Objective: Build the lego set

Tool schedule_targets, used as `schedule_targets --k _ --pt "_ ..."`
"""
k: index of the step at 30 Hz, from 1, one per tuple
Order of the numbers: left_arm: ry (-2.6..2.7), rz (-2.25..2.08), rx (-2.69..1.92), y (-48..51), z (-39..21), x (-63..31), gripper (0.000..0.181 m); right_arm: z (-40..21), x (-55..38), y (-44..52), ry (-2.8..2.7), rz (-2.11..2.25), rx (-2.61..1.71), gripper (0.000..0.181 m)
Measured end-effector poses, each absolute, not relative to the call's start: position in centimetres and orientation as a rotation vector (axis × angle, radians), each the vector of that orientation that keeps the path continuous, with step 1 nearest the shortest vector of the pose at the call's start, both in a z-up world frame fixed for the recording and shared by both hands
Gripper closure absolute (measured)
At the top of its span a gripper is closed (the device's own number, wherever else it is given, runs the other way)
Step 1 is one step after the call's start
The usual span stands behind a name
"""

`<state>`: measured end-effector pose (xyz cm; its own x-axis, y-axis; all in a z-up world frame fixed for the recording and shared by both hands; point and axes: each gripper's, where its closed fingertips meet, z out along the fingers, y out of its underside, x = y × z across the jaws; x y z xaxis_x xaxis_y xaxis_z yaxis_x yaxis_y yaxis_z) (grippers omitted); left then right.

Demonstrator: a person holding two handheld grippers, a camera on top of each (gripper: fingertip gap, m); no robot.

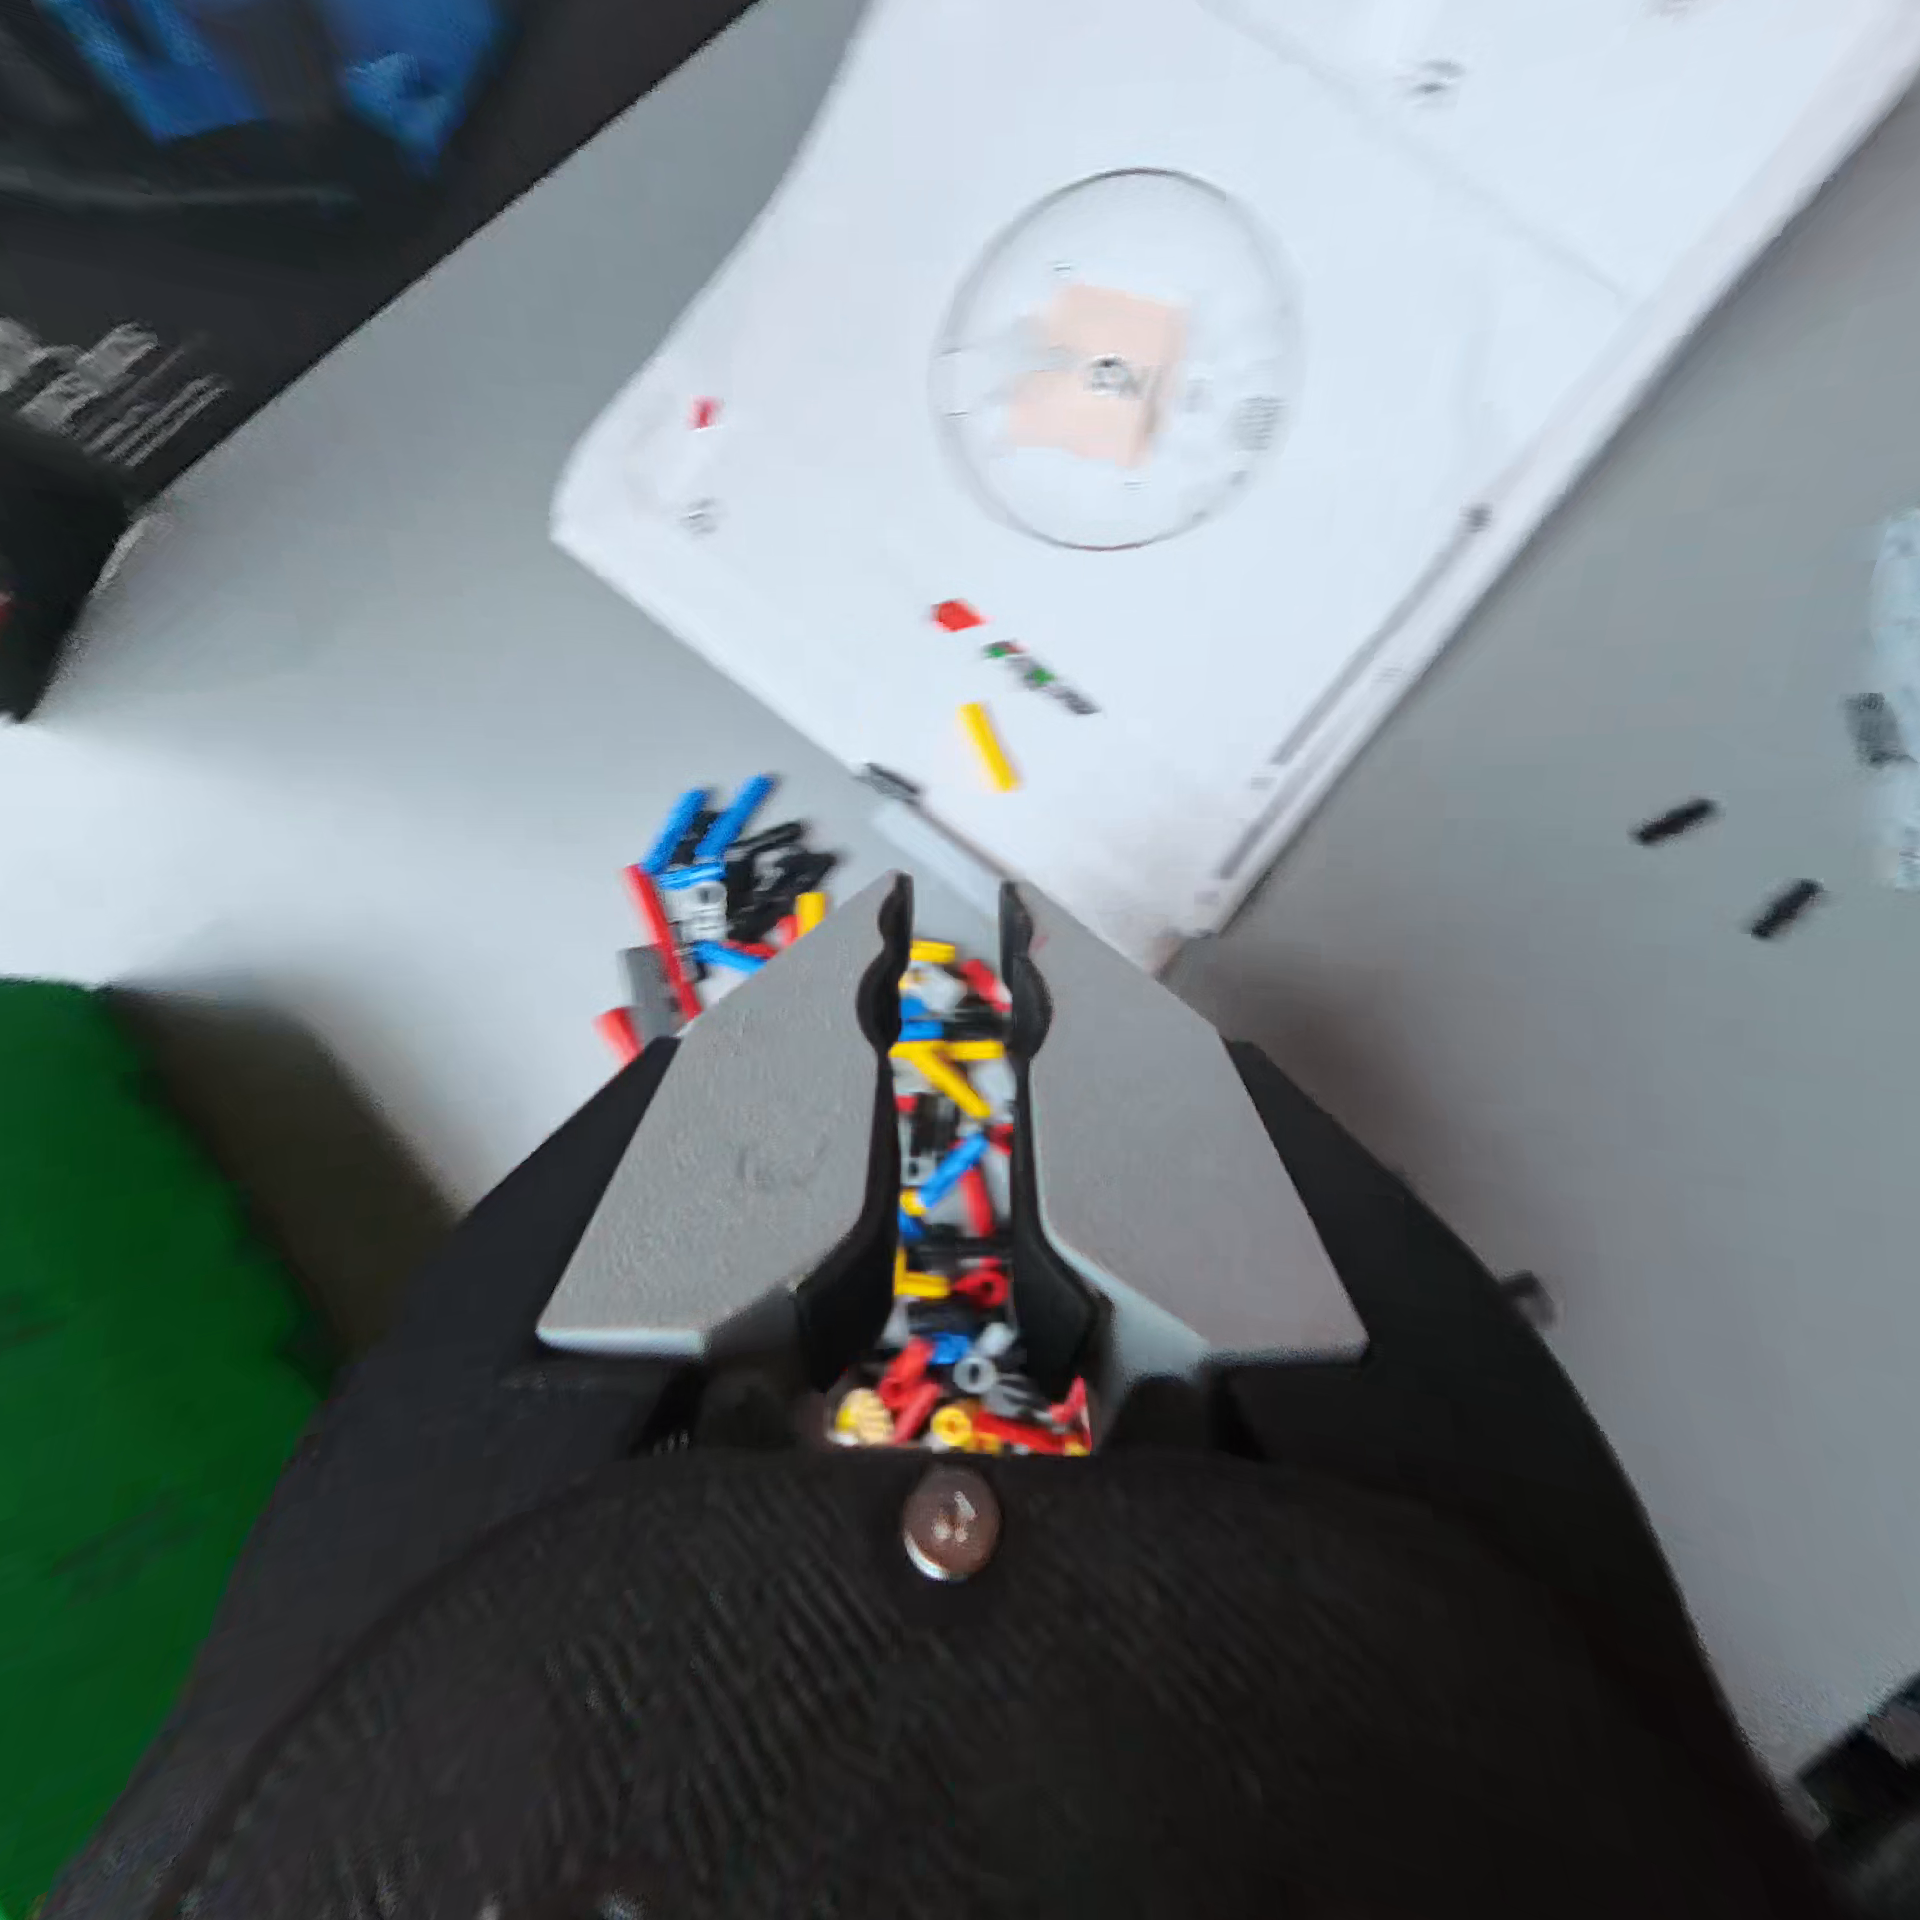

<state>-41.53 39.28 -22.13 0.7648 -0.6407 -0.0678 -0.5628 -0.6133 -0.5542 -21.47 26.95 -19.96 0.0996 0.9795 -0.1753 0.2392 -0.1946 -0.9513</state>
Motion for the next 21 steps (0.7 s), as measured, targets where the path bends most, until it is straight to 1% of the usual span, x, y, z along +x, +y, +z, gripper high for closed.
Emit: schedule_targets --k 1,5,9,12,16,20,21 --pt "0.878 -0.184 -2.405 40.1 -22.2 -42.4 0.166 -20.0 -21.5 27.0 -1.237 1.159 -1.573 0.134" --pt "0.867 -0.245 -2.466 42.0 -23.6 -43.7 0.164 -20.0 -21.5 27.0 -1.235 1.164 -1.578 0.135" --pt "1.010 -0.246 -2.471 42.1 -25.3 -42.7 0.165 -20.0 -21.5 27.0 -1.233 1.175 -1.582 0.136" --pt "0.912 -0.343 -2.567 42.5 -26.2 -41.6 0.161 -20.0 -21.5 27.0 -1.234 1.176 -1.583 0.136" --pt "0.910 -0.323 -2.595 43.0 -26.9 -41.3 0.161 -19.9 -21.4 27.0 -1.229 1.179 -1.577 0.137" --pt "0.860 -0.351 -2.623 43.2 -26.9 -41.3 0.164 -19.9 -21.4 27.0 -1.231 1.184 -1.578 0.137" --pt "0.855 -0.344 -2.628 43.3 -26.9 -41.5 0.169 -19.9 -21.4 27.0 -1.232 1.183 -1.577 0.137"
